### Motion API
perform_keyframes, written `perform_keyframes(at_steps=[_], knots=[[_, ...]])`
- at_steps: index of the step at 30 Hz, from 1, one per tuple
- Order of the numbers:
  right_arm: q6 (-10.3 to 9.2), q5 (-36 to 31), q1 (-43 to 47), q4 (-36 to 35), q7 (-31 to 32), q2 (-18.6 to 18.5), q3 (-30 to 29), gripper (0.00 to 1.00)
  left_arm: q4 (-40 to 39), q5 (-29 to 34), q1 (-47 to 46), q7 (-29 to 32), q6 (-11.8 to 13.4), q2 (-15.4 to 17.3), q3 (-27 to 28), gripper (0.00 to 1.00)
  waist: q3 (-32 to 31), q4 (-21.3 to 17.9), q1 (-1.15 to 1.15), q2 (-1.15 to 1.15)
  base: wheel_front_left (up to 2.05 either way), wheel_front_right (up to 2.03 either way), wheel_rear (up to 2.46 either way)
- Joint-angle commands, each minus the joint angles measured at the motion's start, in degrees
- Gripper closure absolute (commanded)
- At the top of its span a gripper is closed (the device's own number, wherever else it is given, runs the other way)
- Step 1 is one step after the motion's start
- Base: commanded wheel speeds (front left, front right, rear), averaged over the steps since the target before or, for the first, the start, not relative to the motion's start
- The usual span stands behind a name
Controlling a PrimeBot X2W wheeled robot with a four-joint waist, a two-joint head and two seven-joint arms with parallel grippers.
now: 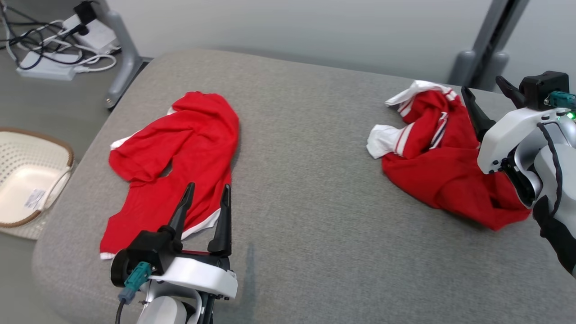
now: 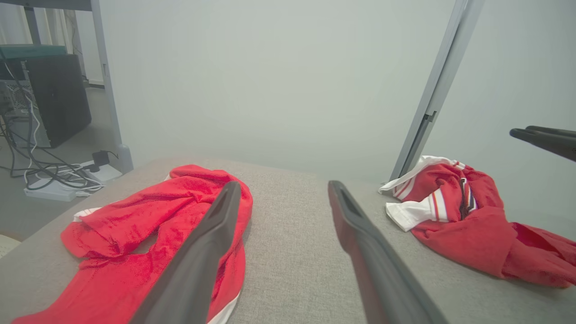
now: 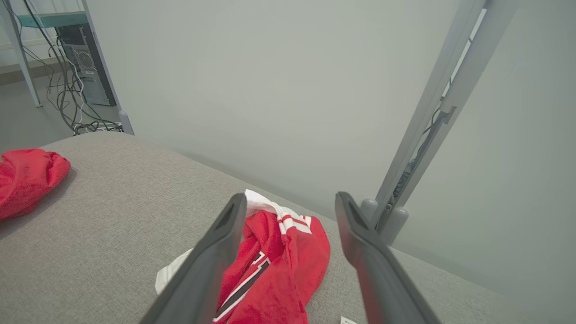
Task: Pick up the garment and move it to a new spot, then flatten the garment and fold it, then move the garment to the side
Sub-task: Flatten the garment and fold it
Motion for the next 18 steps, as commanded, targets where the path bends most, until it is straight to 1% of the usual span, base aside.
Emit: perform_keyframes(at_steps=[1,3,5,8,11,15,18], knots=[[-0.01,0.95,1.16,-0.91,-0.85,-0.42,-0.31,0.00,-0.46,0.31,0.02,-0.23,0.02,0.23,0.71,0.00,-1.16,-2.31,0.00,0.00,0.00,0.00,0.00],[-0.01,1.49,2.12,-2.34,-1.38,-0.95,-0.82,0.00,-0.90,0.52,-0.04,-0.23,0.02,0.20,1.45,0.00,-1.72,-4.12,0.00,0.00,0.00,0.00,0.00],[-0.01,2.39,3.06,-4.61,-1.58,-1.44,-2.91,0.00,-1.31,0.73,-0.10,-0.23,0.04,0.23,2.22,0.00,-2.18,-6.01,0.00,0.00,0.00,0.00,0.00],[-0.01,1.48,6.46,-10.12,-1.59,-2.73,-8.16,0.00,-1.82,0.98,-0.31,-0.23,-0.01,0.23,3.37,0.00,-2.57,-8.67,0.00,0.00,0.00,0.00,0.00],[-0.01,-1.65,11.61,-15.81,-1.60,-3.26,-14.19,0.00,-2.36,1.22,-0.59,-0.23,0.02,0.23,4.47,0.00,-2.77,-11.05,0.00,0.00,0.00,0.00,0.00],[-0.01,-6.03,19.96,-22.36,-1.55,-1.11,-22.62,0.00,-2.80,1.43,-0.65,-0.23,0.07,0.25,5.97,0.00,-2.94,-13.75,0.00,0.00,0.00,0.00,0.00],[-0.01,-9.12,25.93,-26.42,-1.55,1.45,-27.55,0.00,-2.84,1.78,-0.21,-0.23,-0.19,0.25,6.83,0.00,-3.20,-15.38,0.00,0.00,0.00,0.00,0.00]])
